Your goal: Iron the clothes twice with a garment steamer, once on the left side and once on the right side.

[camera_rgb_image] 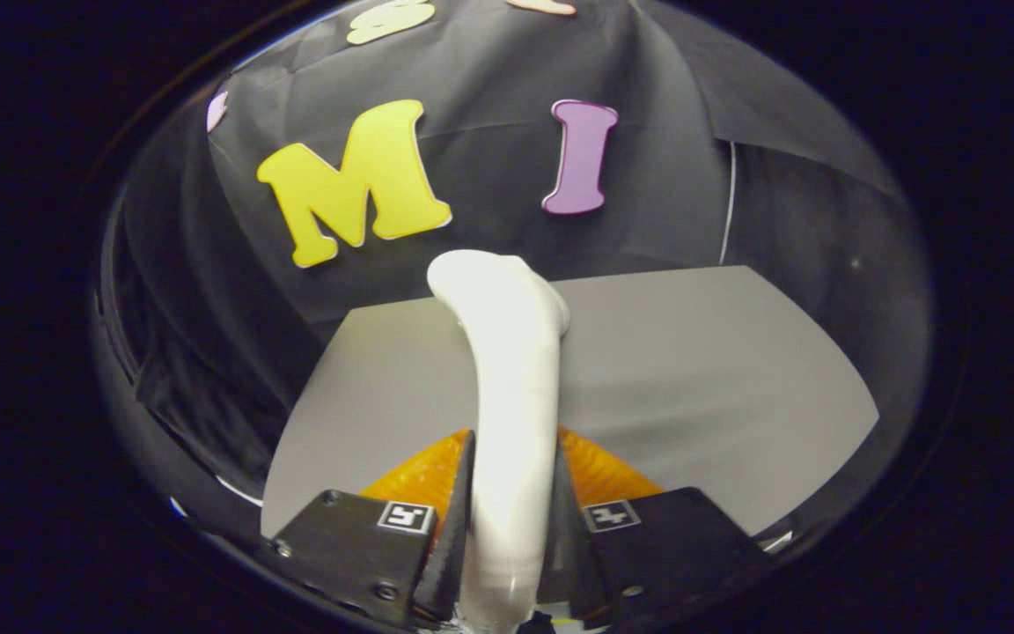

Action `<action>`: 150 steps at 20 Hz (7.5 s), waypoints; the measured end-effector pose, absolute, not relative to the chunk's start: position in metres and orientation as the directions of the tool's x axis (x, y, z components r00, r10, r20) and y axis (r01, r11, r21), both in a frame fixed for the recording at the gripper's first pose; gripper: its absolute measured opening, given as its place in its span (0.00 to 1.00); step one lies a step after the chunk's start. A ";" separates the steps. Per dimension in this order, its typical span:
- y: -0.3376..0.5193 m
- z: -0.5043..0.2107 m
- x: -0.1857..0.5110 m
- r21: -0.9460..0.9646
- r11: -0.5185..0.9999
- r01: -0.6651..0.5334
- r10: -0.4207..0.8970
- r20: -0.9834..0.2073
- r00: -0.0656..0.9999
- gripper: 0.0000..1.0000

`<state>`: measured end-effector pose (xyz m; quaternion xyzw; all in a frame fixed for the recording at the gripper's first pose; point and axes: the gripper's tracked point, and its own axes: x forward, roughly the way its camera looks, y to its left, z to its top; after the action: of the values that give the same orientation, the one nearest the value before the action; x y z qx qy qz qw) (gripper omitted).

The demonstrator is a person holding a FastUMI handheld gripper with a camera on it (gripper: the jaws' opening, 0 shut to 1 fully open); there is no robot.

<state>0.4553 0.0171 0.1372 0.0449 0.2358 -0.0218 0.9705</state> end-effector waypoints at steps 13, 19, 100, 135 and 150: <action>0.087 0.203 0.346 0.119 0.993 0.014 0.013 -0.219 0.976 0.37; 0.133 0.253 0.274 0.089 0.996 -0.009 0.013 -0.049 0.999 0.37; 0.326 0.137 0.293 -0.194 0.967 -0.167 0.173 0.012 0.985 0.37; 0.291 -0.027 0.244 -0.237 0.969 -0.074 0.013 -0.248 0.969 0.37; 0.454 0.292 0.201 -0.147 0.966 -0.212 0.247 0.295 0.923 0.37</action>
<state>0.2014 0.4542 0.2916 -0.0564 -0.1576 0.1172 0.9789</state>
